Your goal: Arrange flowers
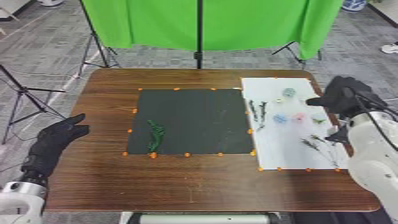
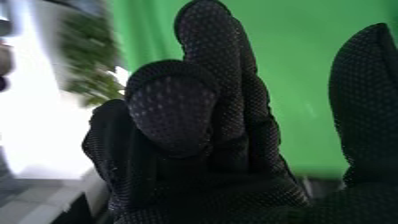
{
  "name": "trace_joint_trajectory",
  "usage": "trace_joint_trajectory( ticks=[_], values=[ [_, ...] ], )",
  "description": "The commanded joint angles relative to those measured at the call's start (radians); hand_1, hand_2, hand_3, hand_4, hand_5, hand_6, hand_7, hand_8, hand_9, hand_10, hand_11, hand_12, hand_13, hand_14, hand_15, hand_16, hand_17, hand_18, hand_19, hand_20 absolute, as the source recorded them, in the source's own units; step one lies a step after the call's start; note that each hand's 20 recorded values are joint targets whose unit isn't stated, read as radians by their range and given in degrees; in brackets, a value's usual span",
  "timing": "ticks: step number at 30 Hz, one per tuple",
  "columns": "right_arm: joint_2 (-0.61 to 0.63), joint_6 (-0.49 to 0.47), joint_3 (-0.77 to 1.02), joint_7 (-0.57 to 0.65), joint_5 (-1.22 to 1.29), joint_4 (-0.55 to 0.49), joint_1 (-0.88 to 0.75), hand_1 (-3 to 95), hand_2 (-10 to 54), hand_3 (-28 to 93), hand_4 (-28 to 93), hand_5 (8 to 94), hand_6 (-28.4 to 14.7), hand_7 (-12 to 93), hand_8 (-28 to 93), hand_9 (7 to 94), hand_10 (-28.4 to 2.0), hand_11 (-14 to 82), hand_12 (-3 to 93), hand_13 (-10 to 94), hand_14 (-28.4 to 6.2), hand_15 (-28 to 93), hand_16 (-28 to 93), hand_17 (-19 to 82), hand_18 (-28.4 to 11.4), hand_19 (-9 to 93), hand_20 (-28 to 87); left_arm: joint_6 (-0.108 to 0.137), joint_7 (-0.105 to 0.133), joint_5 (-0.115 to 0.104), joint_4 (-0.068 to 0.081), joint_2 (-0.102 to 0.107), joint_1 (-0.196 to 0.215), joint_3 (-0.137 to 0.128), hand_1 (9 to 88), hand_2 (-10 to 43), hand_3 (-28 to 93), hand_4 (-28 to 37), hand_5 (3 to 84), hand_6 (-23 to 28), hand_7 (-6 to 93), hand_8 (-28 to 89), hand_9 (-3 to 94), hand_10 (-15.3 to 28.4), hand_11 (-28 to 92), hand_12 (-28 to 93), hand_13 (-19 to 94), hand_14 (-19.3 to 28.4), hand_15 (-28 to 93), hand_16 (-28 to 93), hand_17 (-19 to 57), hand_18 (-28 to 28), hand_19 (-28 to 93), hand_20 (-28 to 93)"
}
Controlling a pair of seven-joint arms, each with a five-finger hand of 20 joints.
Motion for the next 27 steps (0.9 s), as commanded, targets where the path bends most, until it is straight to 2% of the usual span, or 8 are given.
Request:
trace_joint_trajectory(
  ticks=[1,8,17,20,21,22,24,27],
  values=[
    [0.019,-0.045,0.058,0.045,0.002,0.097,-0.200,31.0,-9.5,61,-12,74.8,-3.8,19,-7,84.8,-13.6,26.3,24.5,90,-3.9,55,34,62,-15.1,93,53,-0.015,-0.025,0.035,-0.006,0.003,0.005,0.000,26.1,-5.4,66,-20.5,43.9,5.4,8.1,-5,45.2,14.2,18,14,35,19.0,16,4,4.1,15.8,8,18],
    [-0.005,-0.049,0.060,0.044,0.027,0.101,-0.234,30.0,-9.5,61,-13,73.9,-3.8,18,-7,83.6,-13.5,25.7,24.3,89,-3.9,55,34,61,-15.5,93,53,-0.012,-0.028,0.026,-0.014,-0.010,0.025,-0.008,26.2,-5.6,66,-20.3,43.9,5.4,8.1,-5,45.1,14.2,18,14,35,19.0,16,4,4.0,15.8,8,18],
    [-0.020,0.002,0.016,0.042,0.012,0.115,-0.234,28.0,-9.5,61,-13,74.6,-4.5,17,-7,84.3,-14.2,24.6,23.8,90,-4.0,55,34,61,-15.2,93,53,-0.015,-0.034,0.025,-0.013,-0.012,0.023,-0.005,26.5,-5.5,65,-20.3,43.8,5.4,8.0,-5,45.1,14.2,18,14,35,19.0,16,4,4.0,15.8,8,18],
    [-0.017,0.090,-0.047,0.017,-0.030,0.144,-0.218,34.3,-9.5,63,-13,75.9,-3.5,19,-6,86.1,-13.3,26.5,24.4,90,-3.5,55,34,61,-15.3,93,53,-0.017,-0.041,0.028,-0.015,-0.015,0.027,-0.008,26.5,-5.5,65,-20.2,43.8,5.4,8.0,-5,45.1,14.2,18,14,35,19.0,16,4,3.9,15.8,8,18],
    [-0.019,0.086,-0.054,0.008,-0.022,0.145,-0.214,36.5,-9.5,64,-14,76.6,-2.8,21,-4,86.7,-12.8,28.4,25.0,90,-3.2,55,34,61,-15.2,93,54,-0.018,-0.041,0.027,-0.015,-0.016,0.027,-0.008,26.5,-5.5,65,-20.2,43.7,5.4,8.0,-5,45.0,14.2,18,14,35,19.0,16,4,3.9,15.8,8,18],
    [-0.018,0.100,-0.065,0.008,-0.014,0.146,-0.211,42.5,-9.5,60,-14,77.6,-2.3,24,6,87.1,-11.8,33.1,26.4,91,-2.8,57,34,62,-15.5,93,56,-0.018,-0.042,0.026,-0.015,-0.015,0.024,-0.006,26.5,-5.4,65,-20.2,43.8,5.4,7.9,-5,45.0,14.2,18,14,35,19.0,16,4,3.9,15.8,8,18],
    [-0.015,0.159,-0.093,-0.004,-0.008,0.156,-0.197,51.2,-9.5,58,-14,78.8,-0.9,32,16,87.9,-10.6,40.9,27.9,91,-2.3,60,35,63,-15.7,93,59,-0.016,-0.040,0.027,-0.015,-0.016,0.022,-0.004,26.6,-5.4,65,-20.2,43.8,5.4,7.9,-5,45.0,14.2,18,14,35,19.0,16,4,3.9,15.8,8,18],
    [-0.012,0.191,-0.098,-0.007,-0.009,0.147,-0.187,53.4,-9.5,60,-15,79.4,-0.2,36,17,88.9,-10.0,43.8,28.3,93,-1.9,63,35,64,-15.9,93,62,-0.022,-0.049,0.029,-0.016,-0.016,0.026,-0.004,26.7,-5.3,65,-20.1,43.8,5.4,7.9,-5,45.0,14.2,18,14,35,19.1,16,4,3.9,15.8,8,18]
  ],
)
